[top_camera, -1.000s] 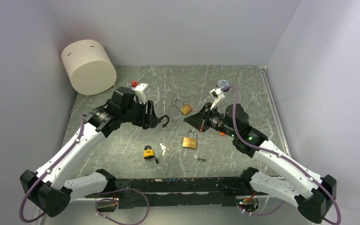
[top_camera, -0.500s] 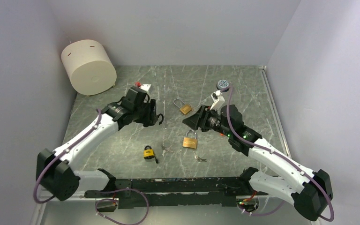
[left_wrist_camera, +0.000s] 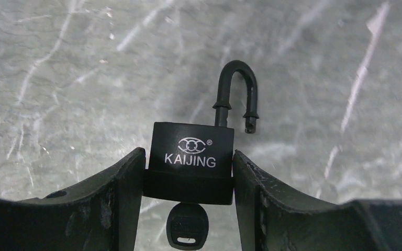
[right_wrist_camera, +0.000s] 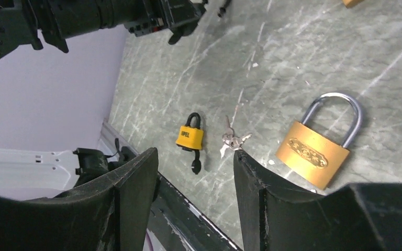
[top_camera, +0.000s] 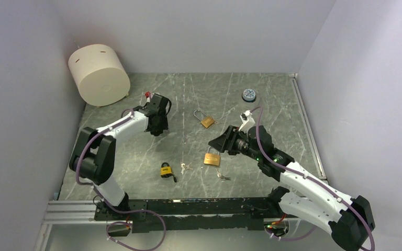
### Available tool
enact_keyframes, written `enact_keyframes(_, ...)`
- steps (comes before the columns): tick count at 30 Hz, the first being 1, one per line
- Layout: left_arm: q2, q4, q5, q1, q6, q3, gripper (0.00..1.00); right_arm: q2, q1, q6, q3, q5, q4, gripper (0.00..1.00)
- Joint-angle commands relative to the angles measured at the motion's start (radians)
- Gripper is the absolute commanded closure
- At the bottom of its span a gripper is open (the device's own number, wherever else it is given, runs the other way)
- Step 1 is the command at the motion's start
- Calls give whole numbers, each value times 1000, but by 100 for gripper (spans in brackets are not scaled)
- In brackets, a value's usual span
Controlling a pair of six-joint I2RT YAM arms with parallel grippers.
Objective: Unlock with the key
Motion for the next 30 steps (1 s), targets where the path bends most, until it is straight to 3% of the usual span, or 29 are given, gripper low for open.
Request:
enact_keyframes(1,33,128,-120,44,-85,1,97,9,-10,8,3,24,-44,42)
enact_keyframes(4,64,156,-125,66,-98,-10,93,21,-19,7,31,26,-117,43)
enact_keyframes(9,145,122,-146,92,-109,30,72,10,-20,9,25,48,-159,43)
enact_keyframes(13,168,139,-145,94,-93,25,44,-4,-21,-6,25,42,-186,43)
enact_keyframes(20,67,86,-105,96,-72,32,7,-5,-22,-71,65,149,-318,42)
enact_keyframes(26,-121,-40,22,96,-125,32,7,-3,-22,-107,79,323,-471,41)
enact_keyframes(30,-311,56,241,77,-81,-76,10,15,-19,-104,96,416,-613,43)
